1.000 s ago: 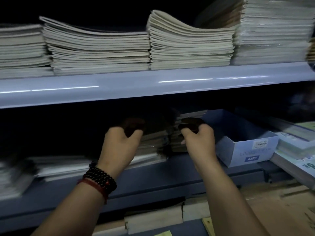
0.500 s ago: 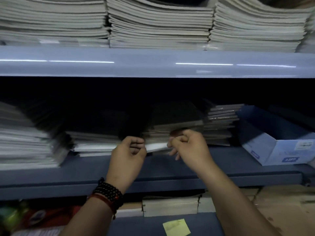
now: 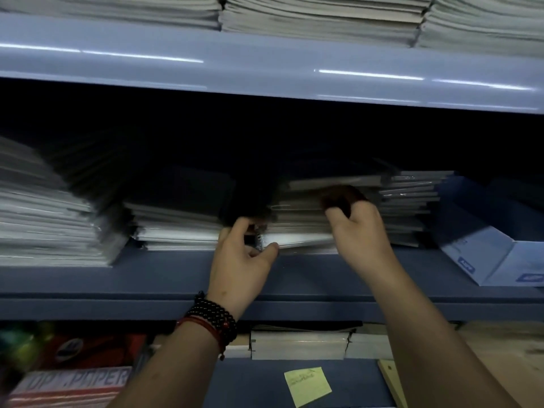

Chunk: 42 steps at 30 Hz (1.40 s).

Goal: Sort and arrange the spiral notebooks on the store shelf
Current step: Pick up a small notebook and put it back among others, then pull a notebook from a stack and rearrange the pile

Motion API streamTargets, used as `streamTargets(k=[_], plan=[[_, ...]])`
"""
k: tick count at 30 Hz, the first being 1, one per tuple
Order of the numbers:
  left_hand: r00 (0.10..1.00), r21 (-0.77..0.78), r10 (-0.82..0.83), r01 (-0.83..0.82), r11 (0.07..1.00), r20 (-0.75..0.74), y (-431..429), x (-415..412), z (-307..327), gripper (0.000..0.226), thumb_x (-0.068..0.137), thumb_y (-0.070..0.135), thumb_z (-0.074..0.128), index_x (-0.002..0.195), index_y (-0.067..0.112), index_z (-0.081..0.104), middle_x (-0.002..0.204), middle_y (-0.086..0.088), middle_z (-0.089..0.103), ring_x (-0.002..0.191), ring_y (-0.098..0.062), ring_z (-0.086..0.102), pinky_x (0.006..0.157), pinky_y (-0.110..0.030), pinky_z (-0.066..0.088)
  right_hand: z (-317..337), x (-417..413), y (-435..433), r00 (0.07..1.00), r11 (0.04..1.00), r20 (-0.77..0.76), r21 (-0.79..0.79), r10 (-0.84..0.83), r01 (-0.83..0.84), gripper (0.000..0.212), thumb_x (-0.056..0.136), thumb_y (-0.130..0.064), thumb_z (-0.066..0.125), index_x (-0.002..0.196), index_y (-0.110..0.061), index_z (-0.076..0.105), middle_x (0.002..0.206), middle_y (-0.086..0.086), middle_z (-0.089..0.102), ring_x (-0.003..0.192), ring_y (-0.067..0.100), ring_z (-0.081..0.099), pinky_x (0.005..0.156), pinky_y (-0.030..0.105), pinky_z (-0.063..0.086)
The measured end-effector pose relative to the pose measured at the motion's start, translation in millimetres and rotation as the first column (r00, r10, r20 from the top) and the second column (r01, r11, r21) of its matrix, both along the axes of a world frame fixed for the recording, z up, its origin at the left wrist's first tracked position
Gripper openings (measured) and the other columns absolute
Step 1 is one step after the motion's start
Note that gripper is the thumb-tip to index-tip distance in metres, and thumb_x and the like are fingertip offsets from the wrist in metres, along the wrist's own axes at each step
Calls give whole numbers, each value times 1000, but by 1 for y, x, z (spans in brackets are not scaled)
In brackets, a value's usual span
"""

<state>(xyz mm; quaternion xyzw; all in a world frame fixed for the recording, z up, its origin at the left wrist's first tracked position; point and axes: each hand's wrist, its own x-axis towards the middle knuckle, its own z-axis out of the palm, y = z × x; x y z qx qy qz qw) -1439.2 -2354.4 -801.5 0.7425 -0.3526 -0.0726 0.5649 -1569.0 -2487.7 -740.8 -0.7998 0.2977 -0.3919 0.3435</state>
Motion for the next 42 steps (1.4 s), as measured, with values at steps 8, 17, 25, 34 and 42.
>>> streamTargets(k=[8,17,25,34,42], plan=[[998,-63,-34,31,998,-52,0,-1,-1,44,88,32,73,121,53,55,117,4,54,72,-6,64,60,-18,48,-5,4,-16,989,992,-127,-107,-80,67,37,87,-25,73,120,-22,55,68,-20,59,66,-2,59,57,17,43],[999,-29,-2,0,1000,-47,-1,-2,-3,54,88,32,72,132,45,42,103,1,63,68,-8,62,61,-28,51,-6,13,0,902,881,13,-210,-431,424,53,80,-55,76,92,-9,53,62,-2,53,61,24,56,55,32,45],[984,-76,111,-122,990,-136,-2,-6,3,37,82,27,77,113,25,56,95,8,69,72,-1,65,56,-7,44,-8,15,6,916,896,-8,-211,-401,390,49,83,-14,65,45,-13,35,46,3,40,48,29,45,50,30,31],[925,-174,-27,-43,984,-379,-2,6,6,24,76,16,83,96,22,71,80,5,56,73,-17,59,70,-30,53,-18,12,1,960,940,-116,-264,-254,217,47,92,-28,64,49,-11,56,45,3,53,43,24,51,45,34,41],[902,-277,-132,14,961,-411,2,2,14,35,80,-3,74,101,24,77,72,6,41,71,-9,47,70,-13,46,-19,12,5,981,964,-133,-243,-144,108,50,91,-21,64,48,-9,42,40,-5,39,38,11,35,40,21,27]])
